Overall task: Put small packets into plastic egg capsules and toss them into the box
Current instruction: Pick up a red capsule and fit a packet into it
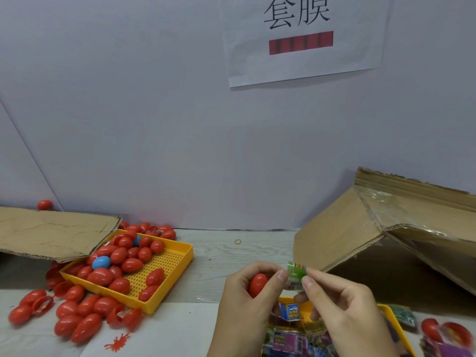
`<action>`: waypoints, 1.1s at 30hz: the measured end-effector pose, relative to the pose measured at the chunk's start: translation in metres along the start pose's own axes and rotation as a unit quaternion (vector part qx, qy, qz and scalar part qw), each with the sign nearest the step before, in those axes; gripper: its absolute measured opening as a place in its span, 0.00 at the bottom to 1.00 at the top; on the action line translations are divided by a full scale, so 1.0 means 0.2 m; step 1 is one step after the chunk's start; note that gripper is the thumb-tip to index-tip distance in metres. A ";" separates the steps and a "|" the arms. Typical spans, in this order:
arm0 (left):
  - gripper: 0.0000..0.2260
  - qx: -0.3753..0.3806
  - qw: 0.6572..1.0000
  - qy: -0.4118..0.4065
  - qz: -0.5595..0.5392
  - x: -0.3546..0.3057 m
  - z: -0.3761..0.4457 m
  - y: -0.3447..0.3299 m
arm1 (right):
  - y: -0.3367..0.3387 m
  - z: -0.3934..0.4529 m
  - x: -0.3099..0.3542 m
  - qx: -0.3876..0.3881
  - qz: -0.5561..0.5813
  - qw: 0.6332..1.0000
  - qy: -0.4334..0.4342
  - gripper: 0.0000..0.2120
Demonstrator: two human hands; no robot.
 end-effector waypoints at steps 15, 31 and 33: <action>0.12 0.004 0.987 0.051 -0.153 0.03 0.02 0.03 | 0.04 0.02 -0.02 -0.014 0.013 0.997 0.078 0.13; 0.05 0.151 0.973 0.100 -0.143 0.00 0.00 0.02 | 0.06 0.02 -0.01 0.019 0.025 0.997 0.072 0.18; 0.02 0.140 0.972 0.113 -0.154 0.00 0.00 0.01 | 0.05 0.02 -0.02 0.011 0.006 0.996 0.084 0.17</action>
Point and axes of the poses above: each hand's wrist, its own z-axis towards the middle knuckle, its own y-axis out of the back of the hand, x = y × z, the point moved 1 cm from there along z, towards the middle knuckle, and after that the axes turned 5 degrees about -z, right-handed, at the moved point
